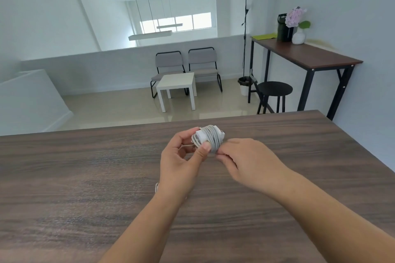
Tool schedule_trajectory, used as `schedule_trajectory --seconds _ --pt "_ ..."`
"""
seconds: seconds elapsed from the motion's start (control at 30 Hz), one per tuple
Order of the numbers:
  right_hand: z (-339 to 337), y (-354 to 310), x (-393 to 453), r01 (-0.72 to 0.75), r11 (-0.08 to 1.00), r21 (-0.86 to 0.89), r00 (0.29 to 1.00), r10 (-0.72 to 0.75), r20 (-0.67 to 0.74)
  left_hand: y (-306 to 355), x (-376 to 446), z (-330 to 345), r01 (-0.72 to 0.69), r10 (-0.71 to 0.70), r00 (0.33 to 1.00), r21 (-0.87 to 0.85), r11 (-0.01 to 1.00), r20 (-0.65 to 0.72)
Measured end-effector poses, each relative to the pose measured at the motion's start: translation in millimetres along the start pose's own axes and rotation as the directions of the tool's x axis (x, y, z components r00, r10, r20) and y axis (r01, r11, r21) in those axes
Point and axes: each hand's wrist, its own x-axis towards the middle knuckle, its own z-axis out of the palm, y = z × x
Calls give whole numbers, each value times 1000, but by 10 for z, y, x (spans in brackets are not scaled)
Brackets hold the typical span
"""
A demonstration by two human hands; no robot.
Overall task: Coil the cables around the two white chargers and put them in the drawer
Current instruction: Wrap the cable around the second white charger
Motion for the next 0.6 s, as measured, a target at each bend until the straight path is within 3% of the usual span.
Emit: schedule_trajectory --seconds 0.13,0.23,0.37,0.5,0.6 --pt "-154 33 1 144 979 -143 981 -160 -108 21 -19 -47 -112 115 993 219 969 0" --pt "-165 94 27 147 985 -91 973 -161 -167 86 -23 -100 -187 166 982 317 930 95" --pt "-153 115 -9 167 946 277 966 -100 -240 169 -16 -188 -176 112 962 249 953 250" --pt "-126 71 -80 120 812 572 968 32 -250 213 -49 -217 -147 105 932 97 984 346" --pt "-71 24 -106 72 668 740 968 131 -212 236 -83 -157 -163 136 933 57 985 334"
